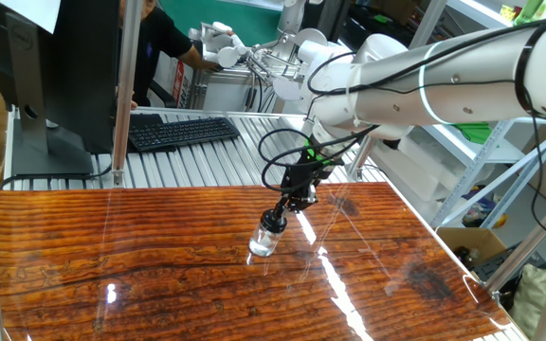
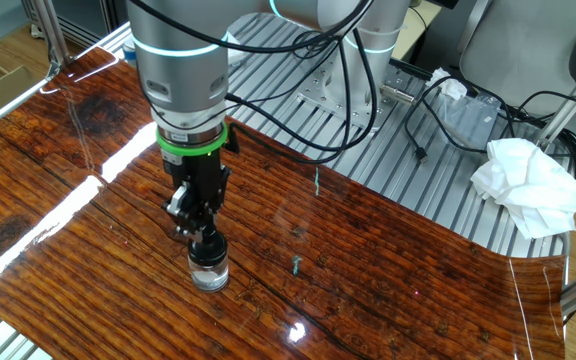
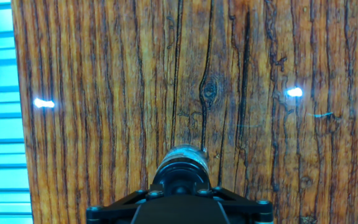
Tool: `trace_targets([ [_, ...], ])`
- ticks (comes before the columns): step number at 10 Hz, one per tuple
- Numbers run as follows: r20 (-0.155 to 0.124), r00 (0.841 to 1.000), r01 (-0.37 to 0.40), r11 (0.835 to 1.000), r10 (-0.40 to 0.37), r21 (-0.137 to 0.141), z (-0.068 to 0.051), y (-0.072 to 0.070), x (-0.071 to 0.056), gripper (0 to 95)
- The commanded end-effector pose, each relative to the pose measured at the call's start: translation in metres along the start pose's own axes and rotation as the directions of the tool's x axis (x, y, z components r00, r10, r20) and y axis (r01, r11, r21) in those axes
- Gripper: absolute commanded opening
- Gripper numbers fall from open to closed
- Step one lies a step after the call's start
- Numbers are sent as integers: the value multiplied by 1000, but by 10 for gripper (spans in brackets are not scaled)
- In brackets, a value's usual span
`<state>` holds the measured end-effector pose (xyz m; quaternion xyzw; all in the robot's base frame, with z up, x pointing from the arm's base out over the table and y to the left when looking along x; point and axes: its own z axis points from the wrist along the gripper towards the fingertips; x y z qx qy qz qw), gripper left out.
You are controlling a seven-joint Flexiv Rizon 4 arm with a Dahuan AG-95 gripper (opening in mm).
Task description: Screw the lid onto the jar
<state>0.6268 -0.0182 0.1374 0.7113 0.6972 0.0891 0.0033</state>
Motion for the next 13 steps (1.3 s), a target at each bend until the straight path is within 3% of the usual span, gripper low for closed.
trace_targets([
  [1,4,1000,-3,1000,3,-5,37,-2,-2,0],
  [4,10,1000,2,1000,-3,2,37,-2,-1,0],
  [9,32,999,25,998,-27,60,38,-2,-1,0],
  [13,52,998,33,996,-37,80,38,-2,-1,0],
])
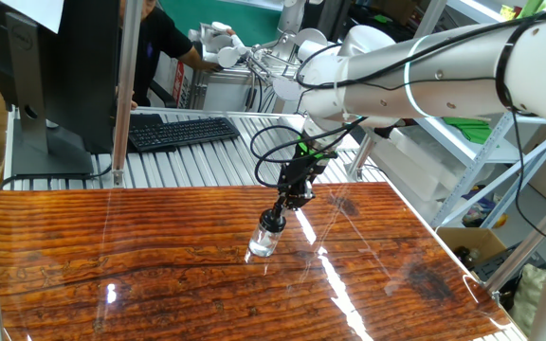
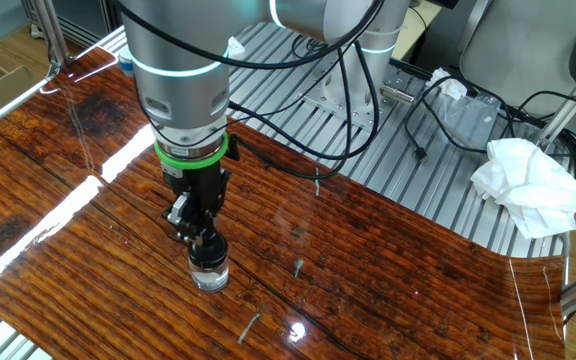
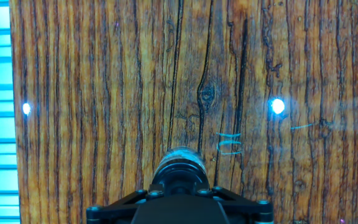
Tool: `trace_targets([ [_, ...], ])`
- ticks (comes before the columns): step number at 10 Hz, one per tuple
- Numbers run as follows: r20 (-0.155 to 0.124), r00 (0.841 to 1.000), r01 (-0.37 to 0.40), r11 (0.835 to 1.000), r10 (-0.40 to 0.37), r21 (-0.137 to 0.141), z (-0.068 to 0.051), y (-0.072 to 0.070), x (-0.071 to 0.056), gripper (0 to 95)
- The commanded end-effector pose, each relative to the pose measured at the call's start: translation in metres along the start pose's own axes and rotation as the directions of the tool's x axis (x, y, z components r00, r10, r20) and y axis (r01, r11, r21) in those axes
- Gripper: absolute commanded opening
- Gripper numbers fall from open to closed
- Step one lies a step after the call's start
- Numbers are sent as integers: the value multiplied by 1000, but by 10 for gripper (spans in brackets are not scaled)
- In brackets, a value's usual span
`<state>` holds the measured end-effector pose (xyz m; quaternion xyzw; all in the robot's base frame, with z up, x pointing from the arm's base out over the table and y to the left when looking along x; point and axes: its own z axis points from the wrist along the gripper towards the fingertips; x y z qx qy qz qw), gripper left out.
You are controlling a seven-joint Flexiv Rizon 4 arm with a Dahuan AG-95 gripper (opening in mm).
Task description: Screw the lid onto the jar
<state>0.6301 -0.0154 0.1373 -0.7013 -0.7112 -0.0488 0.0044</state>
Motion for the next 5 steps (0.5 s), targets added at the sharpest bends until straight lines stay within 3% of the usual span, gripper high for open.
trace_targets([
  [1,13,1000,-1,1000,0,16,37,-3,-2,0],
  [5,22,1000,-4,999,3,37,37,-3,-3,0],
])
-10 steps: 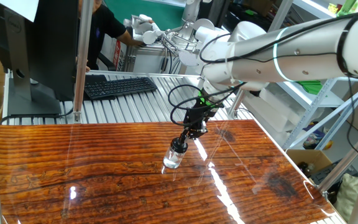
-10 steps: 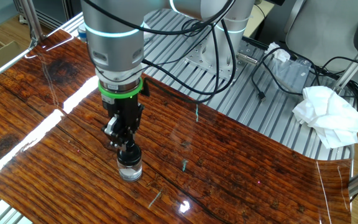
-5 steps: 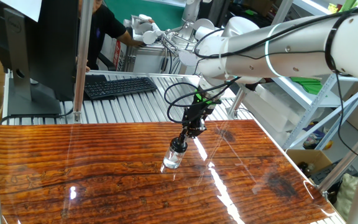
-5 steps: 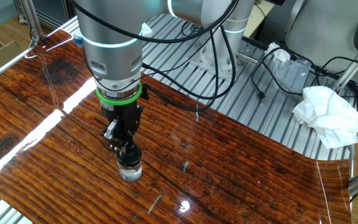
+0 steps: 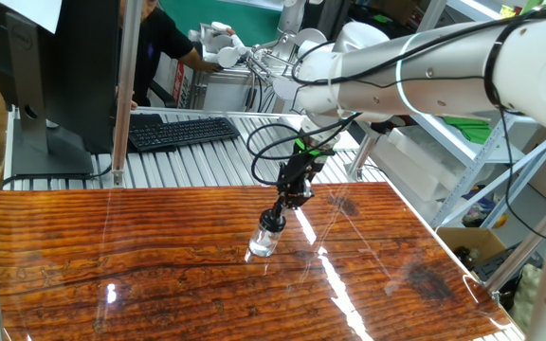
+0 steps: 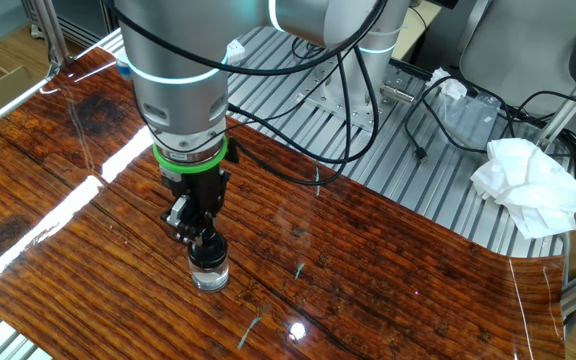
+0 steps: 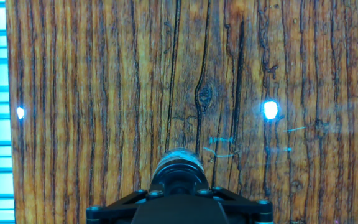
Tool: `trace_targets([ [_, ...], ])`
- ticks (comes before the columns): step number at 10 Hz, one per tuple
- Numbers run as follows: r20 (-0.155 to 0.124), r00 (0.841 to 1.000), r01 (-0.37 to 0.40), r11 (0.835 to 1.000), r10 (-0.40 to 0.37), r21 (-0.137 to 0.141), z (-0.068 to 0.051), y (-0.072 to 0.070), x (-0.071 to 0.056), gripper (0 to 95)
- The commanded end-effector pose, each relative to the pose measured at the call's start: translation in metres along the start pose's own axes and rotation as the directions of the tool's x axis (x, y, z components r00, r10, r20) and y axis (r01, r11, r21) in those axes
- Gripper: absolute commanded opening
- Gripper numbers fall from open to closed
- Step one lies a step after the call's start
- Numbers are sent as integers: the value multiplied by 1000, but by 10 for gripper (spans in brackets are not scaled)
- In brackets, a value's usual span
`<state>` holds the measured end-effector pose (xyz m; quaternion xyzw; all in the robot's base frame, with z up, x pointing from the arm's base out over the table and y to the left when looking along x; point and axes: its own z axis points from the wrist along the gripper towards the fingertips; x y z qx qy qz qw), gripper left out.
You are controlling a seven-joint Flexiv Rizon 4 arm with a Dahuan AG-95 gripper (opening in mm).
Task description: Screw the lid onto the jar
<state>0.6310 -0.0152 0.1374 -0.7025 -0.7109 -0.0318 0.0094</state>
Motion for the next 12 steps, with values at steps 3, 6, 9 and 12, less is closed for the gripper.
trace_targets([
  [3,3,1000,-3,1000,3,6,37,-2,-2,0],
  [6,0,1000,4,1000,-4,8,37,-2,-2,0],
  [9,9,999,-42,999,41,8,37,-2,-3,0],
  [12,2,997,-83,997,83,0,37,-2,-3,0],
])
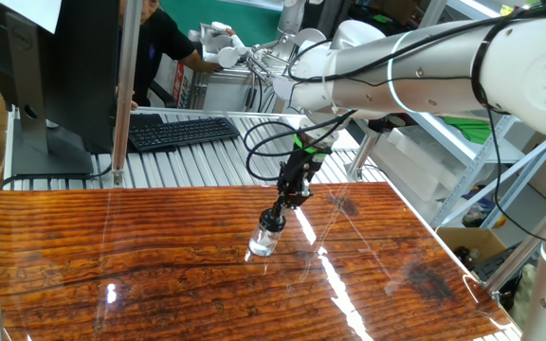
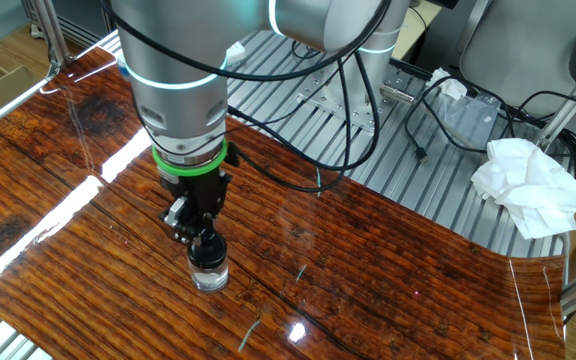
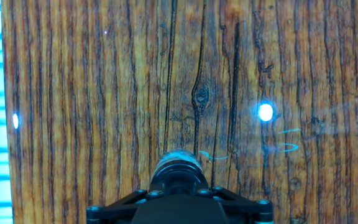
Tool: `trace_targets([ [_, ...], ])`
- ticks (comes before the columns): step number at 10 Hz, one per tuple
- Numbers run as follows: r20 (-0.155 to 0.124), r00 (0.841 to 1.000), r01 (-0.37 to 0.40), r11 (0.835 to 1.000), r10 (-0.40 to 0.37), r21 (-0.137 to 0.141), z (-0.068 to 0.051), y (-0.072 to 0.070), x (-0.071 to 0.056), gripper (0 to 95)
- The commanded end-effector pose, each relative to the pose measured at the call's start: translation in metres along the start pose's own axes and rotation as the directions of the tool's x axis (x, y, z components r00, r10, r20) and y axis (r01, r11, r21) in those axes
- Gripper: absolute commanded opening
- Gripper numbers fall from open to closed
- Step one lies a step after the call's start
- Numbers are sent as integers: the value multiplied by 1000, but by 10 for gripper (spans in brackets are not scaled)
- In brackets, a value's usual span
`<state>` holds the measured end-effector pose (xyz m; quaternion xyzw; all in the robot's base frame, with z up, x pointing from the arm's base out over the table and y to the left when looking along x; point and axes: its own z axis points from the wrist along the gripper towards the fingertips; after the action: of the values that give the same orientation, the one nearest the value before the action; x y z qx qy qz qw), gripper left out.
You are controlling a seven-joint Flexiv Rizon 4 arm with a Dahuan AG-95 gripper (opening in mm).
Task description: Screw the lid onto the jar
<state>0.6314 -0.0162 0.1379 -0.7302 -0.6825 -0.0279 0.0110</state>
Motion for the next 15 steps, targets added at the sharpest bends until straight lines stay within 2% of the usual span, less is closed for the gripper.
trace_targets([
  [1,-5,1000,8,1000,-8,-22,38,-2,-2,0],
  [3,-14,999,41,999,-41,-21,38,-2,-2,0],
  [4,-28,999,40,999,-41,-19,38,-2,-2,190],
  [5,-34,999,42,999,-42,-17,38,-2,-2,190],
  [6,-33,998,43,999,-44,-17,38,-3,-2,380],
  [9,-34,998,49,999,-49,-14,41,-5,-3,380],
  [10,-42,998,52,999,-51,14,40,-4,-3,380],
  [11,-51,997,58,998,-57,17,37,-3,-4,380],
  [15,-42,995,88,996,-88,8,37,-3,-3,380],
])
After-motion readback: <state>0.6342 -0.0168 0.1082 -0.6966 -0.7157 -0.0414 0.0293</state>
